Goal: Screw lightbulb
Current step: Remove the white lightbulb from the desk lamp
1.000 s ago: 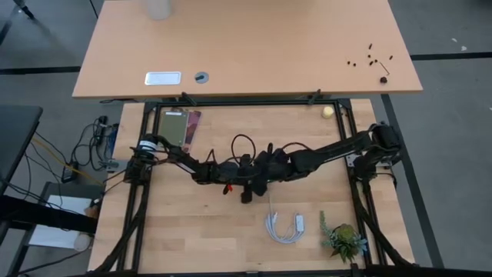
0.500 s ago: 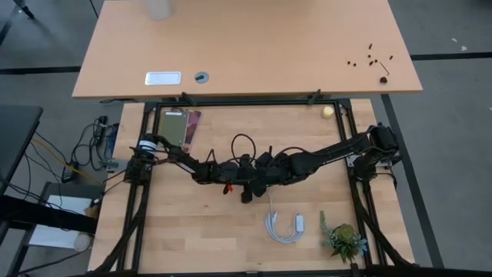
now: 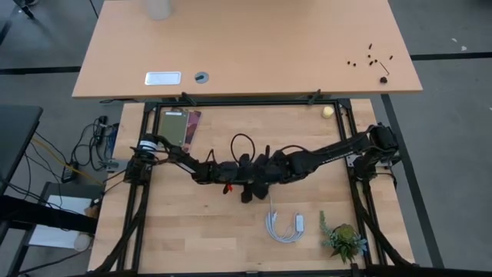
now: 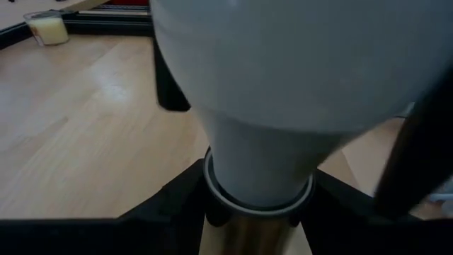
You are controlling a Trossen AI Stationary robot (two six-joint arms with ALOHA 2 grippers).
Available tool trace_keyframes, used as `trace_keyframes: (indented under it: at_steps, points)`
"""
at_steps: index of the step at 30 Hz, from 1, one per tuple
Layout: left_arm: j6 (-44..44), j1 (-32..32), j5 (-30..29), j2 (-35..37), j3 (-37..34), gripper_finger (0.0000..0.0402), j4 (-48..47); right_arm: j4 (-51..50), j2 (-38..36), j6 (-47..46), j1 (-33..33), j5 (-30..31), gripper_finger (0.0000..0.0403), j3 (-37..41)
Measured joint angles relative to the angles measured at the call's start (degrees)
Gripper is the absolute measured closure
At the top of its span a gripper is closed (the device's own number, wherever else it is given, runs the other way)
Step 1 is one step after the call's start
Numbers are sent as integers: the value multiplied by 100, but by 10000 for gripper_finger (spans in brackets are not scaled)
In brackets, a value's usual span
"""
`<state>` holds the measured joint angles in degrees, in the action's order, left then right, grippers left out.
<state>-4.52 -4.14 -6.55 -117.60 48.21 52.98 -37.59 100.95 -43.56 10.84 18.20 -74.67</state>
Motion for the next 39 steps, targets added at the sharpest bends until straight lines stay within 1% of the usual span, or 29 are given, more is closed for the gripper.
trace_keyframes:
  at_steps: [6, 9, 11, 24, 27, 30, 33, 36, 39]
  points:
    - [223, 0, 200, 0, -4, 208, 28, 167, -4, 1756, -110, -486, 123, 7]
    - [264, 0, 239, 0, -4, 208, 37, 197, -11, 2808, -184, -807, 124, 7]
    - [283, 0, 258, 0, -4, 208, 41, 206, -11, 3552, -219, -912, 123, 7]
    - [289, 0, 269, 0, 2, 208, 54, 147, -4, 8594, -311, -993, 125, 9]
    - [285, 0, 271, 0, 2, 208, 54, 106, -4, 9383, -311, -985, 125, 9]
    - [283, 0, 273, 0, 4, 208, 56, 93, -5, 9487, -282, -943, 124, 9]
    - [285, 0, 288, 0, 7, 208, 52, 86, -7, 9061, -204, -832, 124, 9]
    - [285, -4, 313, 0, 11, 208, 30, 73, -6, 8351, -135, -770, 118, -41]
    - [266, -9, 321, 0, 13, 208, -16, 124, 2, 7411, -112, -723, 101, -135]
